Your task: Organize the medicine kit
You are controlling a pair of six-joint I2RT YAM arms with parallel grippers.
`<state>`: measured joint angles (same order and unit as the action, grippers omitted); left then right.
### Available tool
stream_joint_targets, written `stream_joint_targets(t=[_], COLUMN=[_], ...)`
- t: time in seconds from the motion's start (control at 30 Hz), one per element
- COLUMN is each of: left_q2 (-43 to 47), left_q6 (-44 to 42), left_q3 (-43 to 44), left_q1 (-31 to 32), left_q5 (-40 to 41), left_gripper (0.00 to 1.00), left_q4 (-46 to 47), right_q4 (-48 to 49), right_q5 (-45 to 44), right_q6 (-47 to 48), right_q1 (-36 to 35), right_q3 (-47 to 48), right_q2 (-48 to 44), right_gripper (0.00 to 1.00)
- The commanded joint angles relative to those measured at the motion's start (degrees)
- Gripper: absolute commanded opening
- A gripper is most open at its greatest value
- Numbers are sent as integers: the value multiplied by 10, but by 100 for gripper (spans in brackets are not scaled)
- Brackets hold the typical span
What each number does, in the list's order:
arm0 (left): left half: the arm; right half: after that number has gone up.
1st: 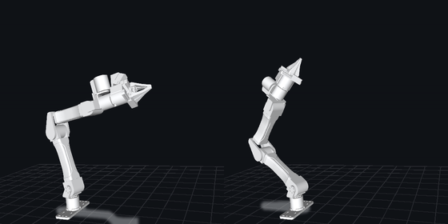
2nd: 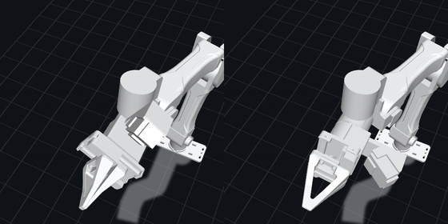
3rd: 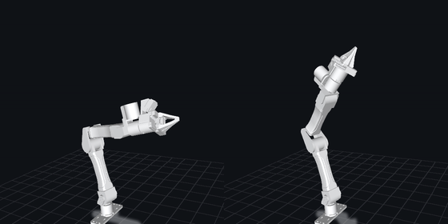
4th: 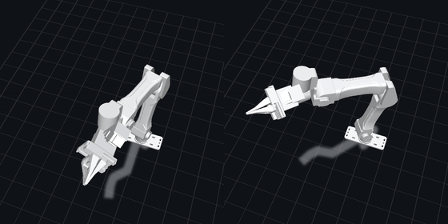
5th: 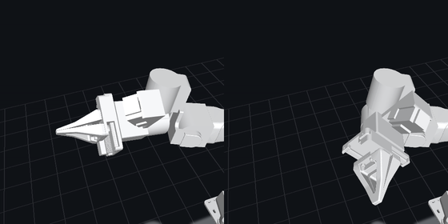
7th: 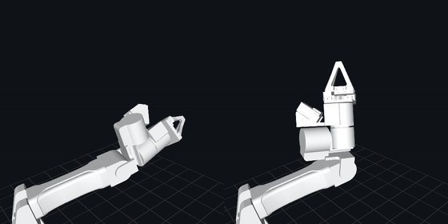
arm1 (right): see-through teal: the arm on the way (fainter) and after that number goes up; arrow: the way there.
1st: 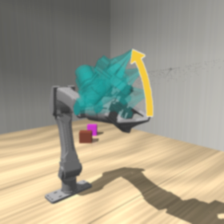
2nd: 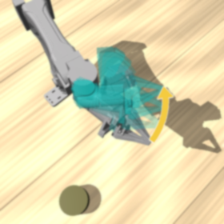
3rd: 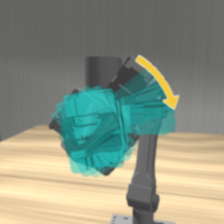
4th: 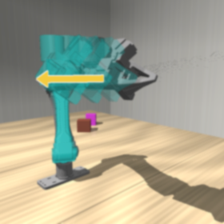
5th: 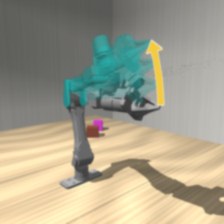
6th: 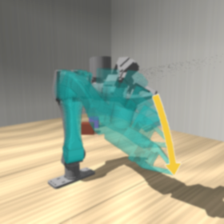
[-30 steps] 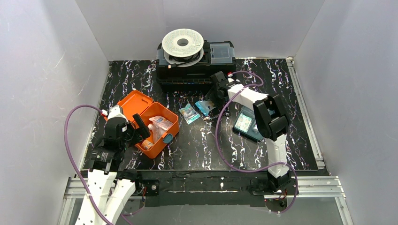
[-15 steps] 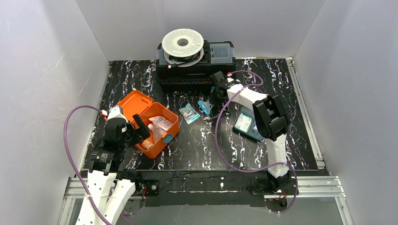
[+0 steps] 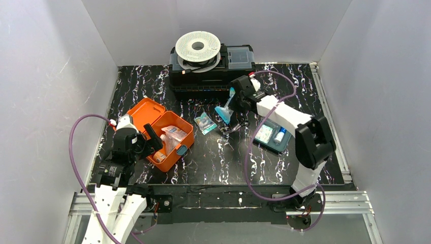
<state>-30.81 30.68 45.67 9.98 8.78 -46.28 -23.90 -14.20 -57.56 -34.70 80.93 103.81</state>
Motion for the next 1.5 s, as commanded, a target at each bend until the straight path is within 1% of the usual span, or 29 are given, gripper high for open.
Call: stream_joint_targets(t=[0.0,0.2,0.37,0.5,0.6,0.77,1.0,1.1,1.33,1.47], left_q2=[8,24,41,53,57,82,113,117,119,126], left_q6=[-2,15,33,49,71,82,78,77,81,83], left_q3=[2,5,9,12,20,21,22,28,49,29], left_q1=[1,1,0,0,-1,-2,-3,-2,-2,-2], left_q5=[11,37,71,97,144,196,250,262,306,321], left_gripper=[99,100,100,100,100,99,100,100,100,100], left_q4=[1,-4,-11,-17,-35,-48,-58,-67,-101,-97], right_q4=[11,17,17,9,8,5,8,2,-5,-30], right_q5=[-11,-14,-31,-49,-57,-52,-42,-30,-24,-21], right_q6=[23,18,7,2,-8,-36,-87,-114,-141,-167], right_q1=[-25,-82,-157,-219,-258,-301,-330,-331,-330,-330], right_q3=[-14,-18,31,99,143,211,282,301,329,348], right_q2=[-65,-117,-119,-88,-49,16,93,119,162,189], right_gripper=[1,1,1,1,1,1,1,1,1,1])
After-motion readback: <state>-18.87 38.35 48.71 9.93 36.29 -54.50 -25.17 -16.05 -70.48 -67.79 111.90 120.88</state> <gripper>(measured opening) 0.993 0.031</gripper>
